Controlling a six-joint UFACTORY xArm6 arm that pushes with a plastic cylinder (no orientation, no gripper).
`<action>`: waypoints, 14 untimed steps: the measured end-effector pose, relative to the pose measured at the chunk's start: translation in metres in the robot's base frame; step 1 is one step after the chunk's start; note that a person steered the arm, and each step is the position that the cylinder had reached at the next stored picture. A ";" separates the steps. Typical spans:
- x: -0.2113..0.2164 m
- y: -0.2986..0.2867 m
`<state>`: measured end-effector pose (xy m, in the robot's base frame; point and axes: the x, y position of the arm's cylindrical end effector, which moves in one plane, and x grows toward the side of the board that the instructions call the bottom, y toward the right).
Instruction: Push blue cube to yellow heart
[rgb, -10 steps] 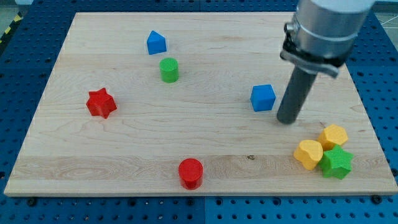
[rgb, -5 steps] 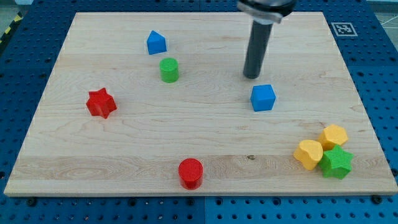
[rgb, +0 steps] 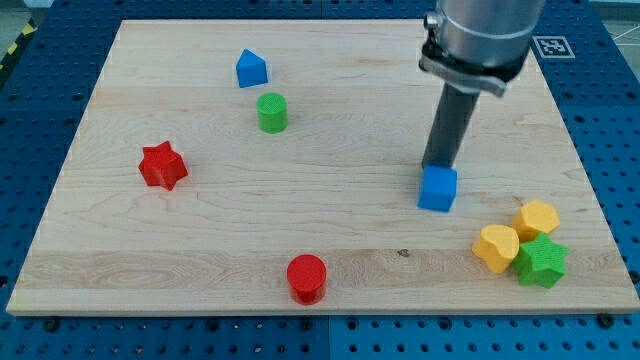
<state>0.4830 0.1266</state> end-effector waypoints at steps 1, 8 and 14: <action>0.043 0.000; 0.115 -0.039; 0.084 -0.058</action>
<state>0.5672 0.0686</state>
